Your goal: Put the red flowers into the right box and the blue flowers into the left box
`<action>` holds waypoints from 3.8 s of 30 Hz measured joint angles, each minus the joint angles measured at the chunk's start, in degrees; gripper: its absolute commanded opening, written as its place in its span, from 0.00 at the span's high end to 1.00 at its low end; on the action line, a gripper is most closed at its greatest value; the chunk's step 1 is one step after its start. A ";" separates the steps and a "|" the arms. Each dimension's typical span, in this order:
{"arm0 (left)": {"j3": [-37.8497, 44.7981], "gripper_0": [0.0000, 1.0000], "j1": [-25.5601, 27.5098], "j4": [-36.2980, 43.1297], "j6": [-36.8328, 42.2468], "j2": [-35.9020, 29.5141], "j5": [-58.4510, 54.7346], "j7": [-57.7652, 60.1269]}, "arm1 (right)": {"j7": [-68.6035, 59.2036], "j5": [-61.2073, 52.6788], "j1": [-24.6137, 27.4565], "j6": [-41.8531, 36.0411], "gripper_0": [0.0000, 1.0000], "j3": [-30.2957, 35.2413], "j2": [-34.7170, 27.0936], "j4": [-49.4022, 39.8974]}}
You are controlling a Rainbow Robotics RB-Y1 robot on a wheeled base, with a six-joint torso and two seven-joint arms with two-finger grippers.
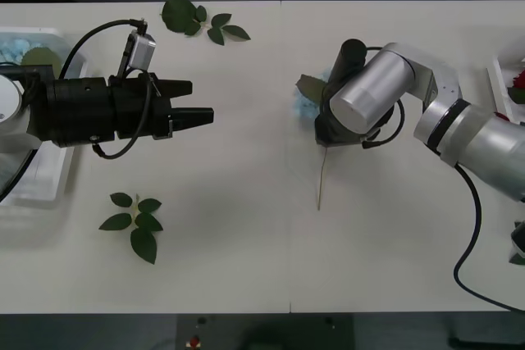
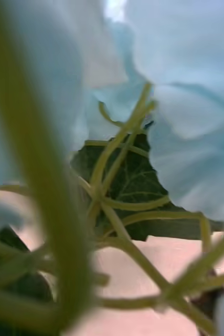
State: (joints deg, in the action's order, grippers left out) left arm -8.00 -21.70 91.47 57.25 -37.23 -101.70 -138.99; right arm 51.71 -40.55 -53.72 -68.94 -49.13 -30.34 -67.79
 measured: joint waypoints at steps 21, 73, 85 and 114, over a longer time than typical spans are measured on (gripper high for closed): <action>0.00 0.00 0.21 0.00 0.00 0.02 0.00 0.00 | 4.04 -13.80 0.01 -0.23 1.00 9.69 -3.50 -0.71; 0.03 0.00 1.74 -0.01 -6.68 19.94 12.71 -0.03 | 72.90 -69.32 0.00 11.57 1.00 27.29 -0.77 -3.65; 0.04 0.95 -2.26 -3.09 -7.18 21.75 12.72 -0.03 | 72.93 -69.32 0.00 11.62 1.00 27.29 -0.77 -3.65; 0.05 1.00 -2.29 -3.68 -7.73 21.01 10.08 -0.03 | 74.35 -69.38 0.01 13.43 0.20 26.73 -2.74 -3.65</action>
State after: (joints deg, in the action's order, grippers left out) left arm -7.95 -23.99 87.79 49.52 -16.22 -91.62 -139.02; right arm 126.05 -109.93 -53.72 -55.51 -22.40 -33.08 -71.44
